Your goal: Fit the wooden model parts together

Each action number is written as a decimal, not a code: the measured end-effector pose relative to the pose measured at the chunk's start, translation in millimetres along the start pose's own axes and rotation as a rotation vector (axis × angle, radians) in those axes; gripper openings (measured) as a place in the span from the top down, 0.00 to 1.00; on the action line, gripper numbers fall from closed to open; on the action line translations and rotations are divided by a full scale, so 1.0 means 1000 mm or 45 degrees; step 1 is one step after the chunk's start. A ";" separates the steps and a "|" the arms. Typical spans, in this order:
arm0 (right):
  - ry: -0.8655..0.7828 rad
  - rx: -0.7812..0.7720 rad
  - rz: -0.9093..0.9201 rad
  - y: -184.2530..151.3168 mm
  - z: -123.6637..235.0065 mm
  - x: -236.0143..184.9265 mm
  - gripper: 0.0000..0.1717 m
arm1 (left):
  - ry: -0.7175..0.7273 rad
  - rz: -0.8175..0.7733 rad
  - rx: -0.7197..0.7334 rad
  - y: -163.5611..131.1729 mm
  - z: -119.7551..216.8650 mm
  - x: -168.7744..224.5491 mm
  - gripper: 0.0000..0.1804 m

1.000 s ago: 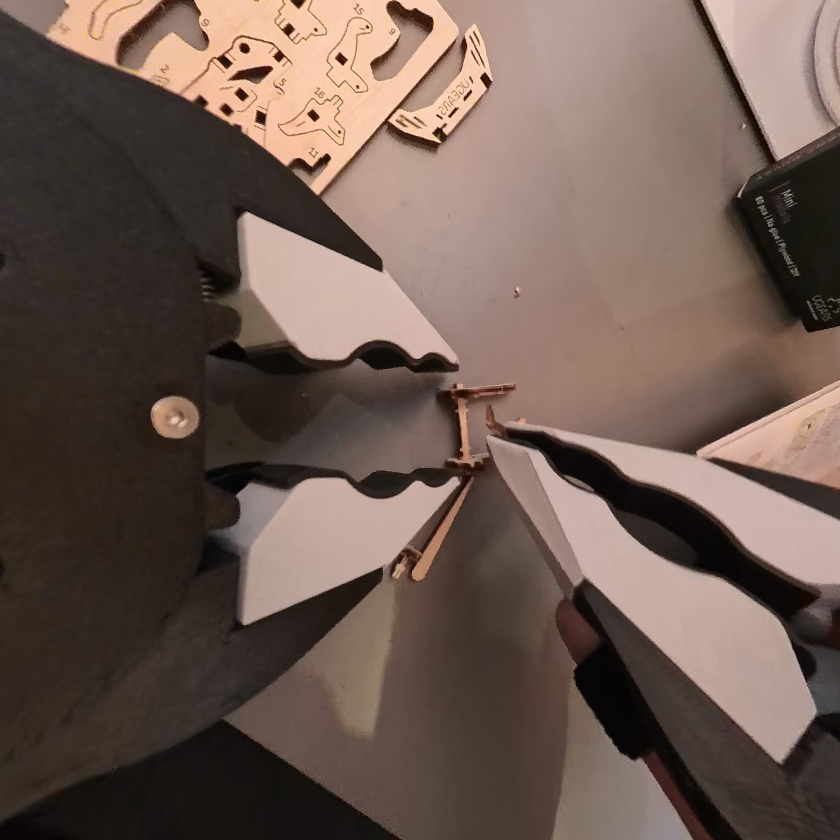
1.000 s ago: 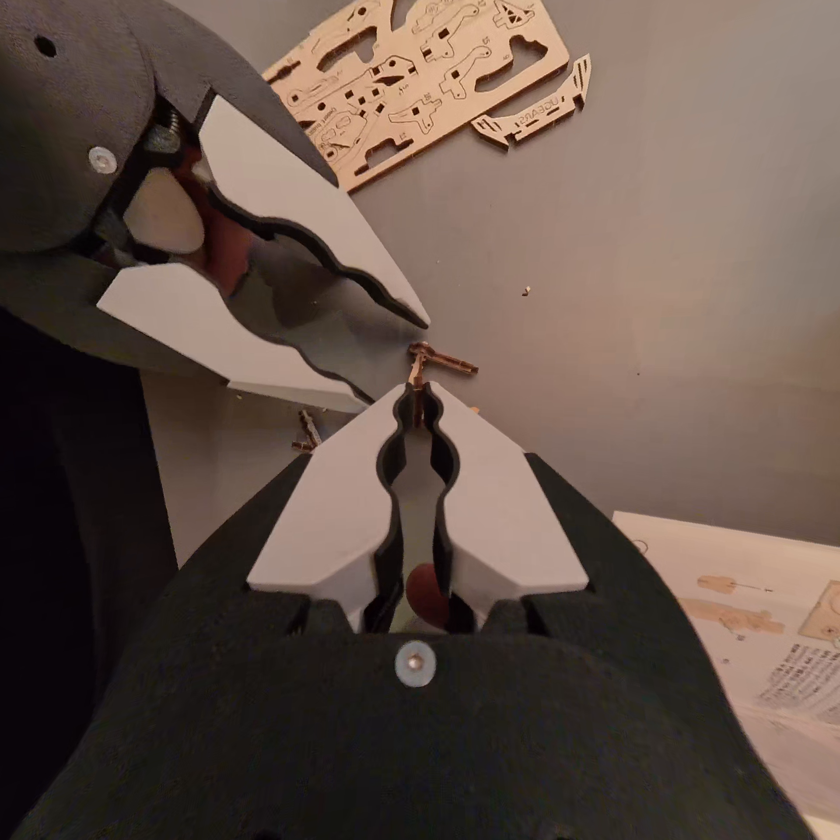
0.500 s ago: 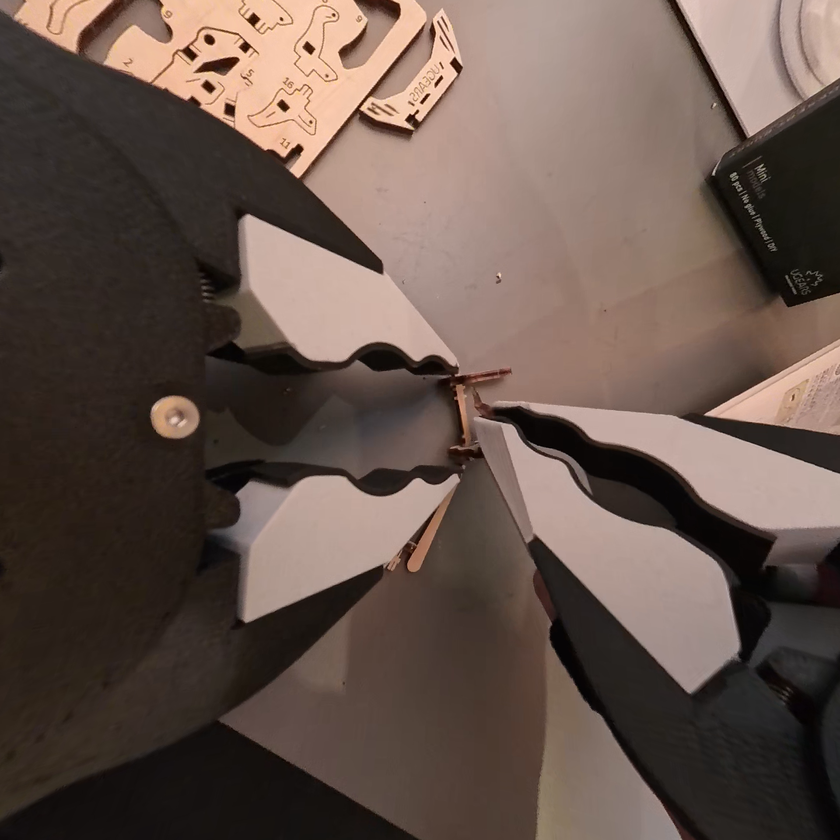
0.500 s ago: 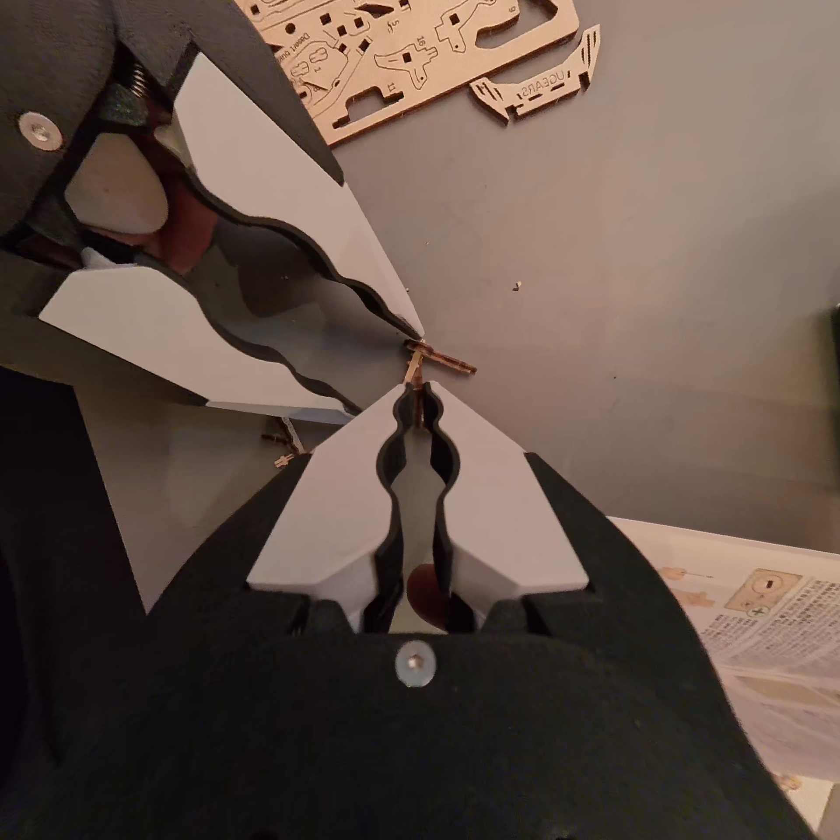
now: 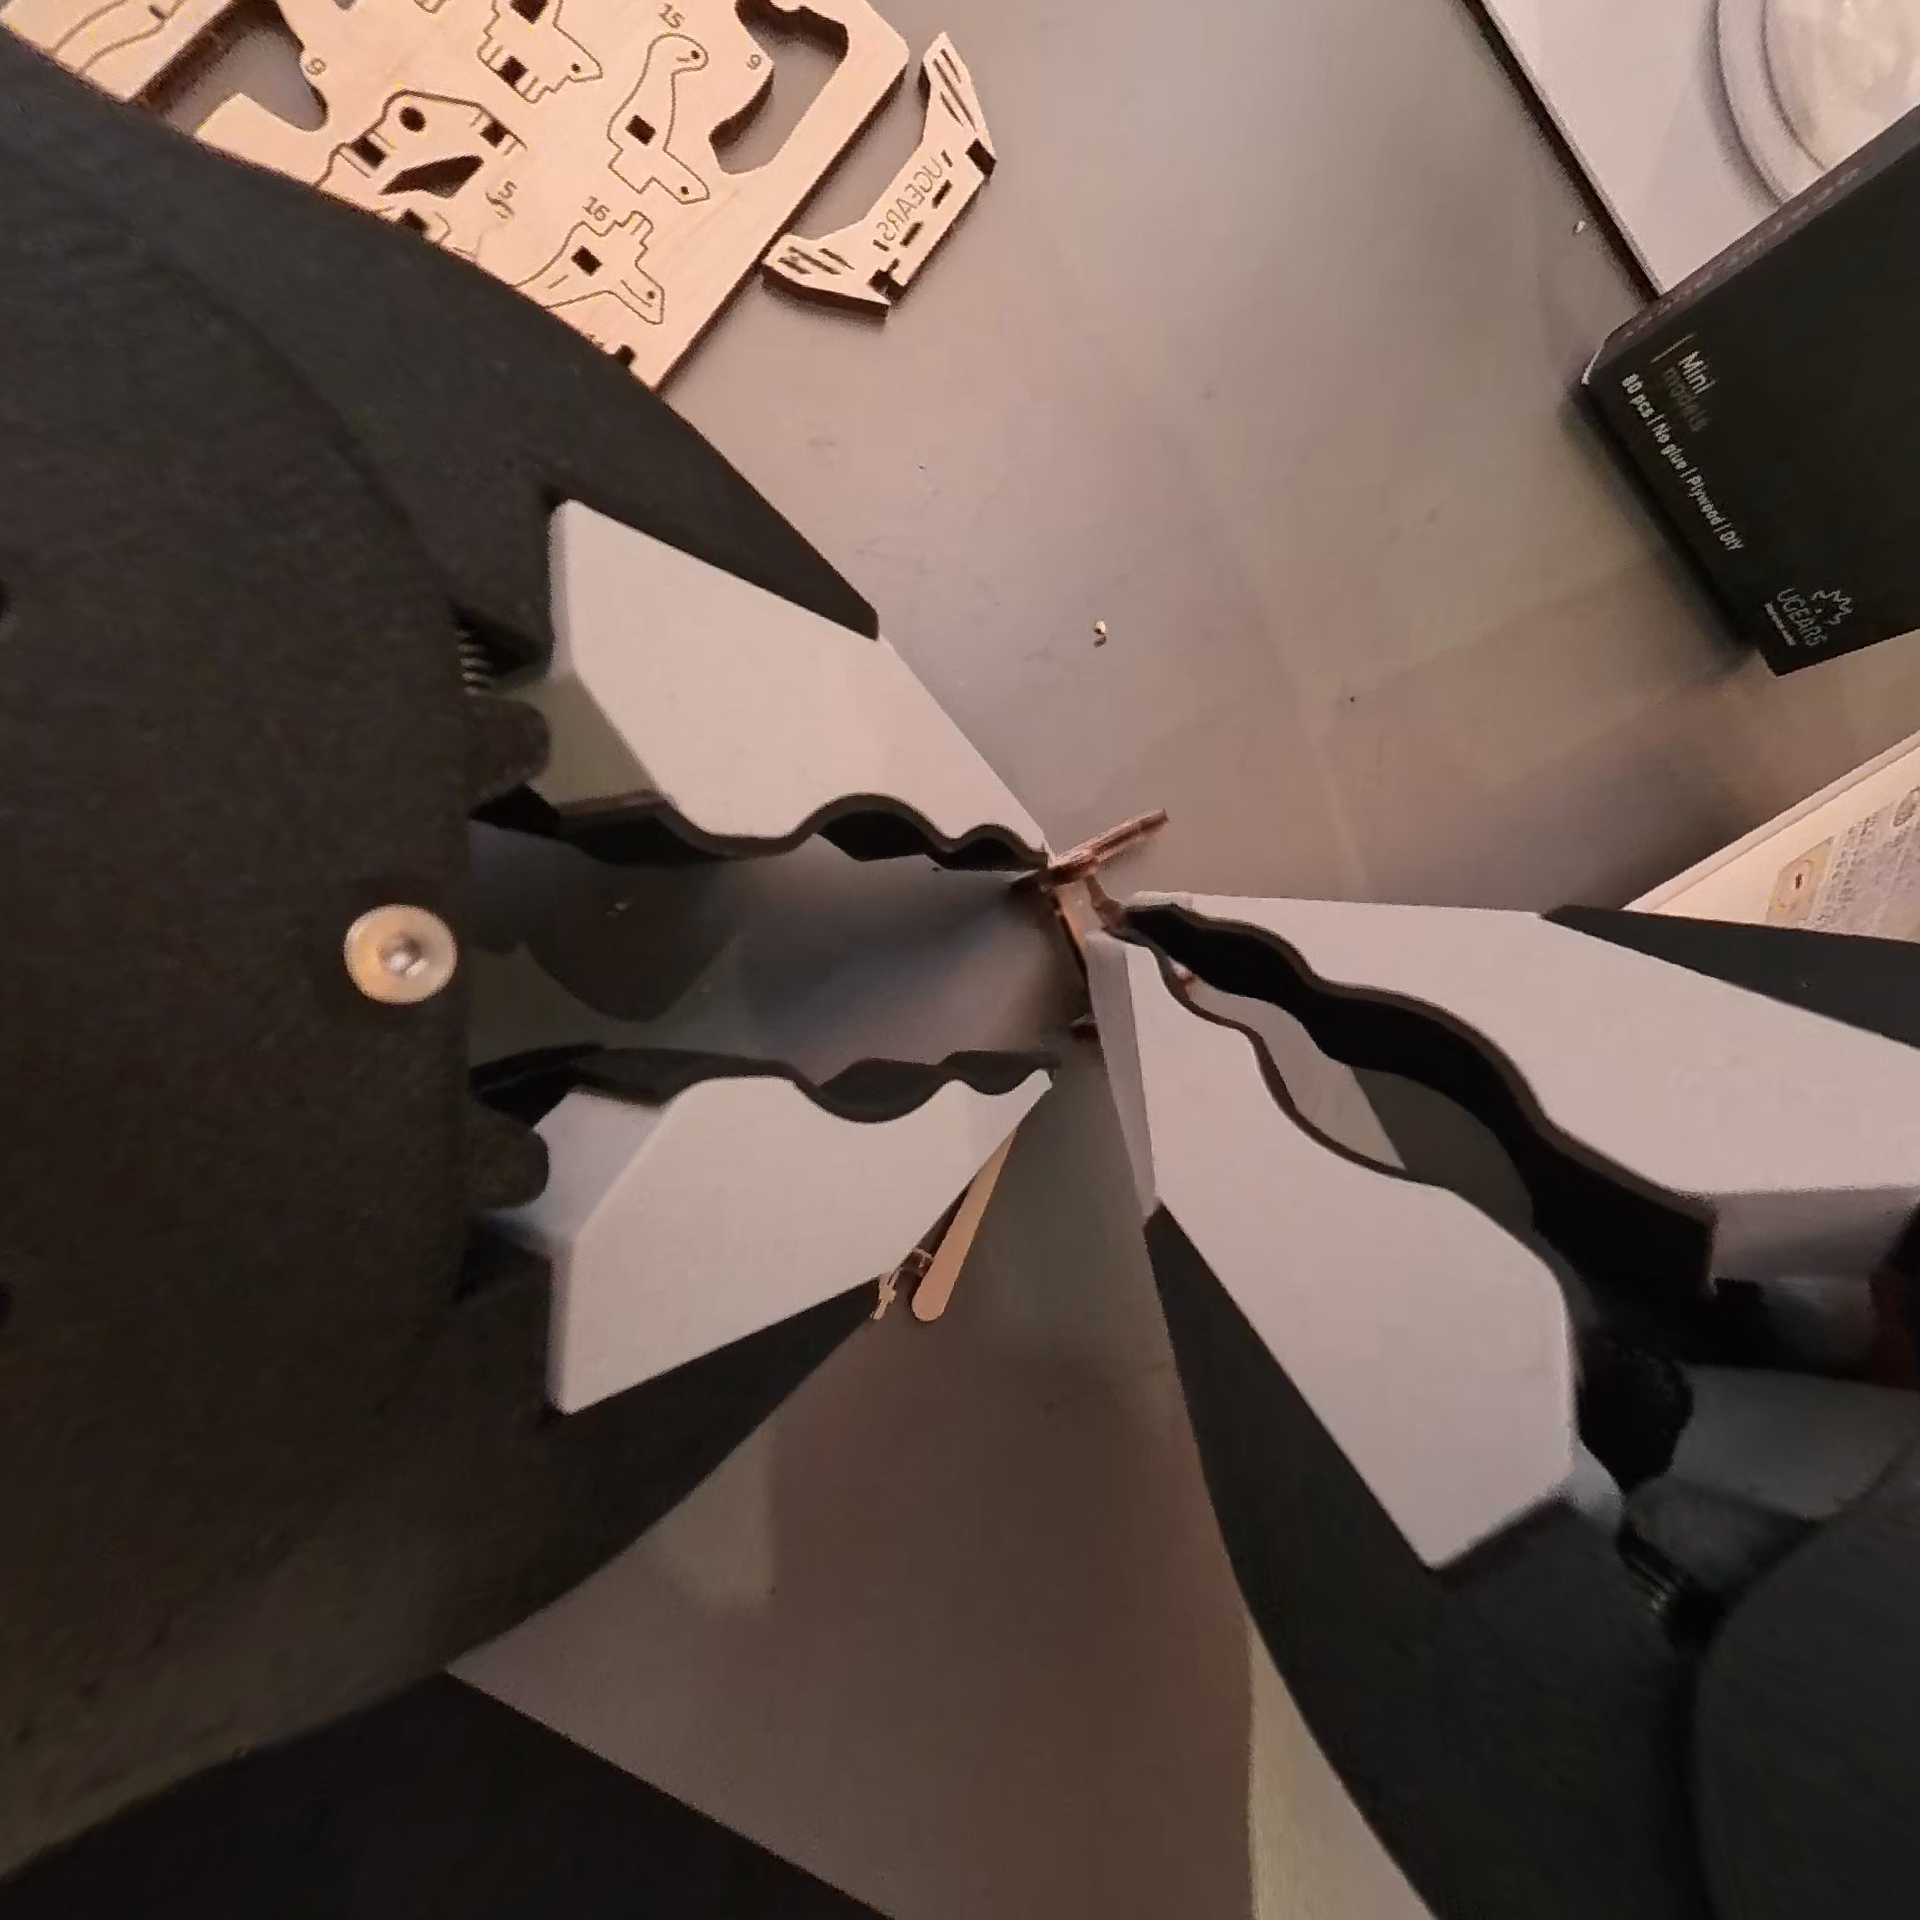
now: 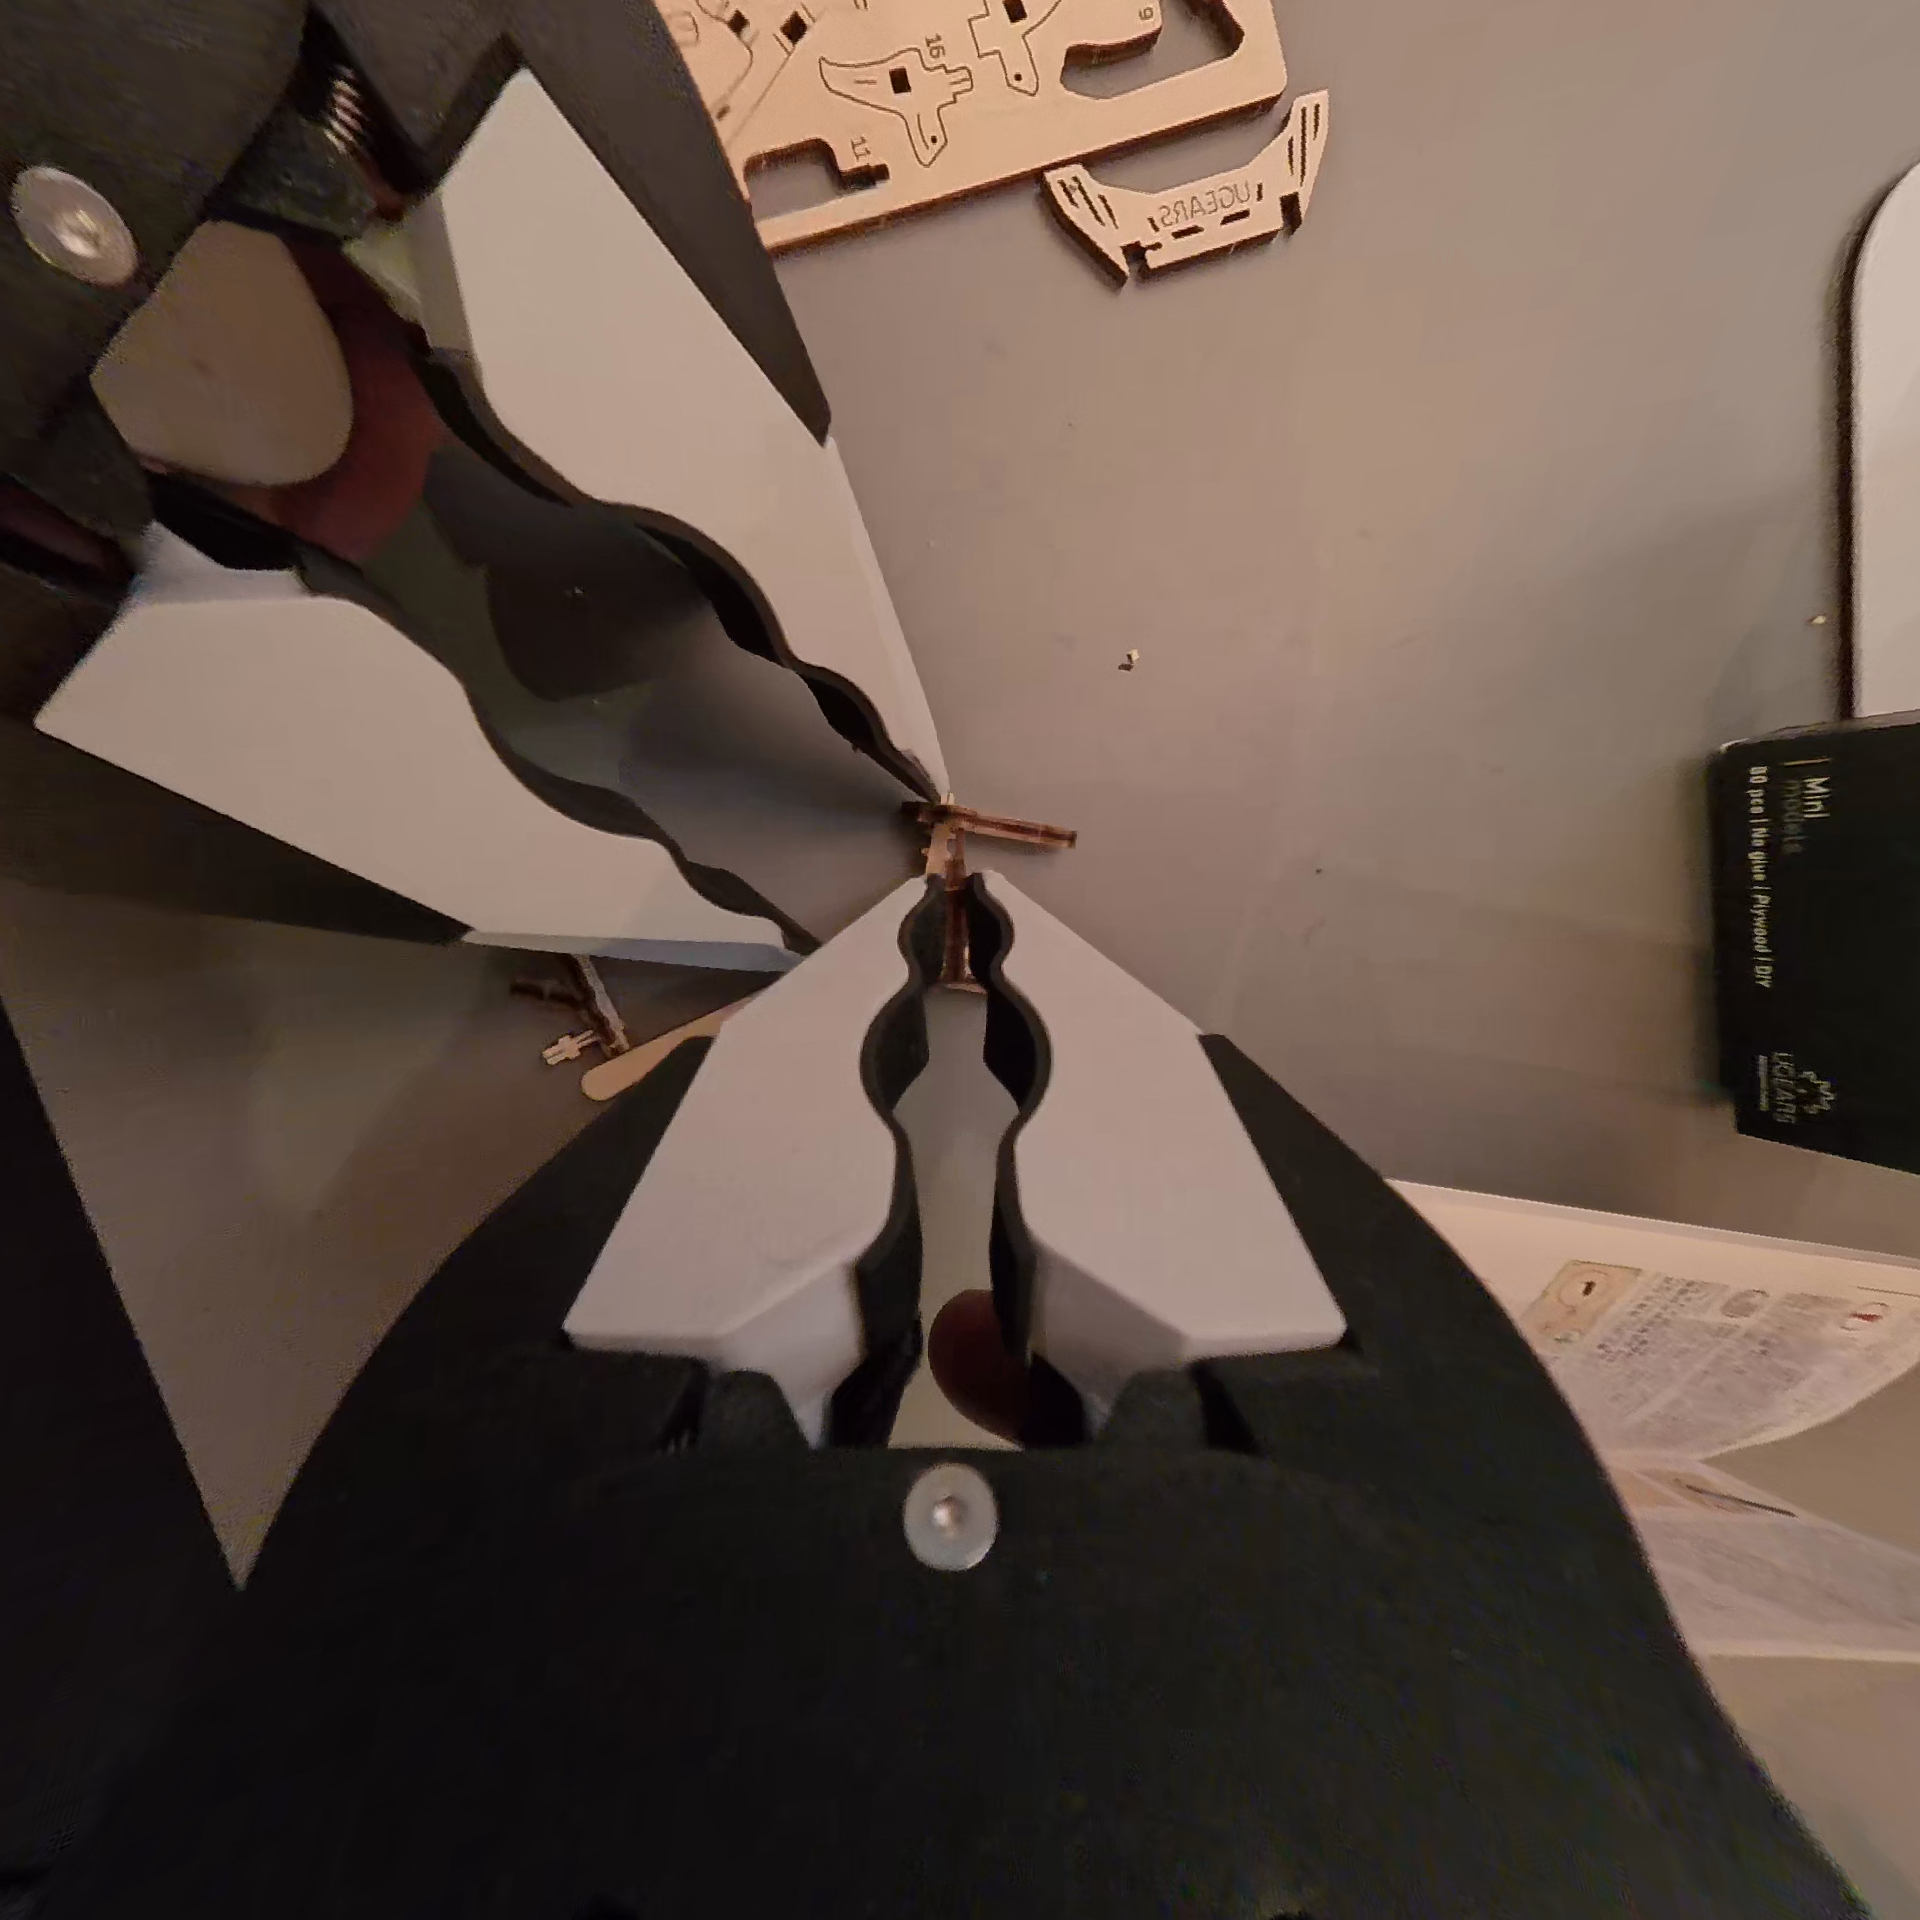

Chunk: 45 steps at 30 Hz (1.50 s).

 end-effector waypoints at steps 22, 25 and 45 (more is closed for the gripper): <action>-0.013 0.030 0.016 0.001 0.002 0.002 0.97 | 0.003 -0.064 0.013 -0.001 0.004 -0.005 0.82; 0.005 0.029 0.005 0.001 0.007 0.004 0.97 | -0.002 -0.059 0.013 -0.002 0.003 -0.005 0.81; 0.110 0.022 -0.098 0.006 0.001 0.004 1.00 | -0.003 -0.099 0.026 0.002 0.001 -0.007 0.82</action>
Point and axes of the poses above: each gripper's, where its closed fingertips meet, z back along the fingers, y out of its top, x = y × z across the jaws, the point moved 1 cm from there along z, back along the fingers, and after that the axes turned 10 degrees about -z, right-handed, at the moved point
